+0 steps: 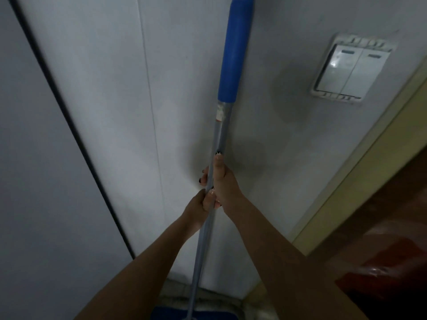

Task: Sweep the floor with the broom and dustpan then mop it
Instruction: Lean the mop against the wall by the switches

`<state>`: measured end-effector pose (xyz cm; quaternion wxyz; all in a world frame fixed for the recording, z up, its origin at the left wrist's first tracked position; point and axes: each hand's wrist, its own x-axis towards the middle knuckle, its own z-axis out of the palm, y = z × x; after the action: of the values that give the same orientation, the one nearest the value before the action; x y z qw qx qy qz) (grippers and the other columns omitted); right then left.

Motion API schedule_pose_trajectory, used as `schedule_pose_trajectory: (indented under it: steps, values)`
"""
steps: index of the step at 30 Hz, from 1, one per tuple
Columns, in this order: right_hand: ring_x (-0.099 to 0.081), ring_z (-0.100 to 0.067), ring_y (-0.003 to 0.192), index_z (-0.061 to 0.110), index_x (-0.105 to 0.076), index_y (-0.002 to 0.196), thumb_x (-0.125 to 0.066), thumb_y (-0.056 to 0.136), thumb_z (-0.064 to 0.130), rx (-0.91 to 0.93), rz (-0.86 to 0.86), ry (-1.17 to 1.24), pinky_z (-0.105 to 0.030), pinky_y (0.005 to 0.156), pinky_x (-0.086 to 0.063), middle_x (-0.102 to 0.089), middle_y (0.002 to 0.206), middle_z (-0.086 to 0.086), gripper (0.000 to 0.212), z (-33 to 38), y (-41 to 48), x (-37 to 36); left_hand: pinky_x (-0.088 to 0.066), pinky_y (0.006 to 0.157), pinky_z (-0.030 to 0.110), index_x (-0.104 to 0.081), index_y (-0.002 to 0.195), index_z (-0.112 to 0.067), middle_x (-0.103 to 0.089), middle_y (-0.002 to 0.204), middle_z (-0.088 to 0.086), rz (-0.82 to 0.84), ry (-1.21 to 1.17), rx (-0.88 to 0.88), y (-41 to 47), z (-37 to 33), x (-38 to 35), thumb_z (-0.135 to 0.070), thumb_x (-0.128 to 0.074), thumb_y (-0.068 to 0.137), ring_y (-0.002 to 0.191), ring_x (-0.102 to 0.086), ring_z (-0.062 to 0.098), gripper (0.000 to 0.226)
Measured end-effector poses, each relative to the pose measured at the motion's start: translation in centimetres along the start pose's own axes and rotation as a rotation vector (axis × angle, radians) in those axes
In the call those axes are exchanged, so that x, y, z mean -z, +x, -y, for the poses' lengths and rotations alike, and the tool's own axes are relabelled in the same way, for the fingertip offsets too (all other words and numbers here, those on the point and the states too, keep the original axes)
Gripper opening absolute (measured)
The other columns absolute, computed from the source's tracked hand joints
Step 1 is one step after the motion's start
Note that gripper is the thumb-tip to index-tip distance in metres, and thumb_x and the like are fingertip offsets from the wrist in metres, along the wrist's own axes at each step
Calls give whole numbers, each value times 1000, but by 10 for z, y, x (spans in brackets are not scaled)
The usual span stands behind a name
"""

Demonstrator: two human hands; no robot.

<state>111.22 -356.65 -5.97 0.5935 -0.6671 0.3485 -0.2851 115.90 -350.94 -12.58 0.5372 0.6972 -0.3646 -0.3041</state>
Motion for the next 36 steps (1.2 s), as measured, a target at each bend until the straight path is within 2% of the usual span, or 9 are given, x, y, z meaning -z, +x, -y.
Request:
schedule_pose_trajectory:
  steps: [6, 10, 13, 16, 21, 27, 32, 34, 36]
  values:
    - [-55, -15, 61, 17, -56, 79, -26, 95, 57, -8, -3, 56, -21, 55, -43, -59, 64, 3, 52, 0, -4, 6, -41, 65, 5, -53, 88, -24, -59, 86, -7, -10, 38, -60, -3, 0, 3, -28, -31, 100, 77, -54, 1, 25]
    - [-60, -14, 66, 9, -61, 95, -31, 95, 55, -44, -23, 122, -26, 66, -48, -61, 71, -2, 55, -3, -9, 29, -43, 66, 2, -55, 107, -14, -60, 97, -5, 94, 50, -29, -4, -8, -10, -33, -31, 100, 82, -56, 0, 32]
    - [-63, -16, 69, 7, -60, 95, -32, 95, 53, -52, -20, 150, -25, 68, -51, -64, 74, -5, 55, -9, -15, 52, -48, 90, 28, -56, 113, -9, -62, 109, 9, 167, 91, -11, -4, -15, -25, -35, -31, 100, 99, -59, 21, 38]
    - [-65, -17, 72, 8, -61, 88, -31, 96, 54, -62, -52, 139, -26, 71, -54, -67, 79, -8, 55, -12, -21, 72, -45, 98, 42, -55, 114, -6, -62, 111, 16, 209, 133, -2, -4, -21, -40, -36, -31, 99, 104, -58, 30, 41]
    - [-66, -32, 90, 13, -64, 81, -36, 95, 55, -91, -79, 116, -46, 87, -53, -70, 90, -12, 52, -14, -29, 95, -44, 98, 42, -56, 113, -5, -62, 111, 17, 233, 197, -3, -7, -27, -58, -37, -30, 99, 103, -57, 31, 43]
    - [-67, -32, 98, 15, -66, 86, -43, 94, 52, -94, -68, 105, -49, 89, -53, -72, 97, -11, 43, -15, -28, 96, -45, 92, 42, -58, 112, -5, -63, 102, 17, 184, 173, 41, -8, -26, -57, -37, -35, 98, 95, -58, 31, 42]
    - [-67, -28, 98, 20, -65, 81, -44, 93, 52, -88, -102, 112, -41, 90, -53, -71, 95, -7, 40, -16, -29, 94, -45, 90, 40, -58, 117, -9, -63, 105, 15, 154, 257, 64, -7, -26, -58, -41, -35, 97, 96, -57, 29, 44]
    - [-66, -29, 99, 17, -66, 82, -45, 92, 54, -104, -106, 102, -43, 92, -53, -71, 99, -11, 44, -15, -31, 93, -46, 89, 39, -58, 117, -11, -63, 103, 12, 127, 276, 89, -10, -26, -59, -46, -34, 96, 96, -58, 28, 47]
    - [-64, -33, 101, 5, -67, 93, -42, 91, 58, -126, -121, 54, -46, 94, -51, -68, 104, -19, 58, -10, -34, 93, -47, 87, 39, -60, 106, -13, -61, 95, 9, 95, 257, 121, -15, -28, -60, -51, -33, 95, 89, -57, 26, 48]
